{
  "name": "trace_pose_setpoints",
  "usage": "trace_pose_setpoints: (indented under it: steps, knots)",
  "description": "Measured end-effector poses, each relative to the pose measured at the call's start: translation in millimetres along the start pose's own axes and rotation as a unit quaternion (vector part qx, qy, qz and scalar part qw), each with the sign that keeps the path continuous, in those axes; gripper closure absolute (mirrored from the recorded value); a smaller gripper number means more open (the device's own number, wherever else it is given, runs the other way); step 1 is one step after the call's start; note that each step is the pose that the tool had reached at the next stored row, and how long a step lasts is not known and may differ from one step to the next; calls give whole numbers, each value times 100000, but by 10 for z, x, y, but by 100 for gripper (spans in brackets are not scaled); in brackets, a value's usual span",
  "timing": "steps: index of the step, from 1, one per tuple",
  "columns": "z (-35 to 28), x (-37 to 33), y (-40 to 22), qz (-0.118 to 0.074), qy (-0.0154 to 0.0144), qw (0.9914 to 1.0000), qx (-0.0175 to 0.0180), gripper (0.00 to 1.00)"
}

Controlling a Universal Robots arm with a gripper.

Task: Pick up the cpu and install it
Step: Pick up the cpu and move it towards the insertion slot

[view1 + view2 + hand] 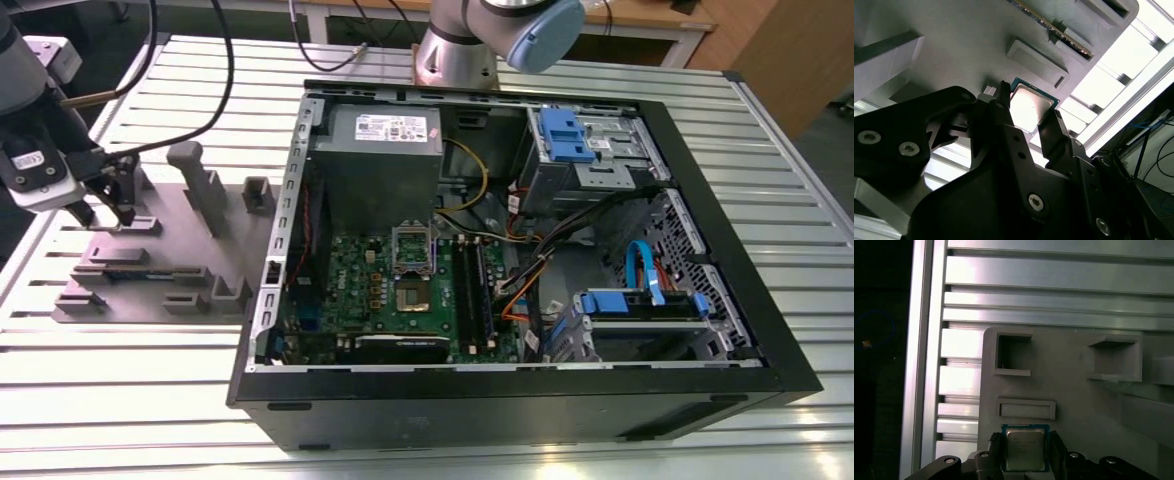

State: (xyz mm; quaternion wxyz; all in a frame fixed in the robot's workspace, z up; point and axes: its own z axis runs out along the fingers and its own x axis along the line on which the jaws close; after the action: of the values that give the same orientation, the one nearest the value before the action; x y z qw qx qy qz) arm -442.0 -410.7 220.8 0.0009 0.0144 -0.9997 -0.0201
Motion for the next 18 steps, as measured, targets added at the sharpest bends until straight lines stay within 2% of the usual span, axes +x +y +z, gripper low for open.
trace_pose_setpoints:
  steps: [3, 5, 12, 18]
  knots:
    - [-2, 0, 0, -1, -2, 100000, -1, 53]
    - [-35, 0, 1, 0, 2, 100000, 0, 53]
    - [-48, 0, 2, 1, 8, 100000, 5, 53]
    - [-99, 0, 4, 0, 1, 100000, 2, 53]
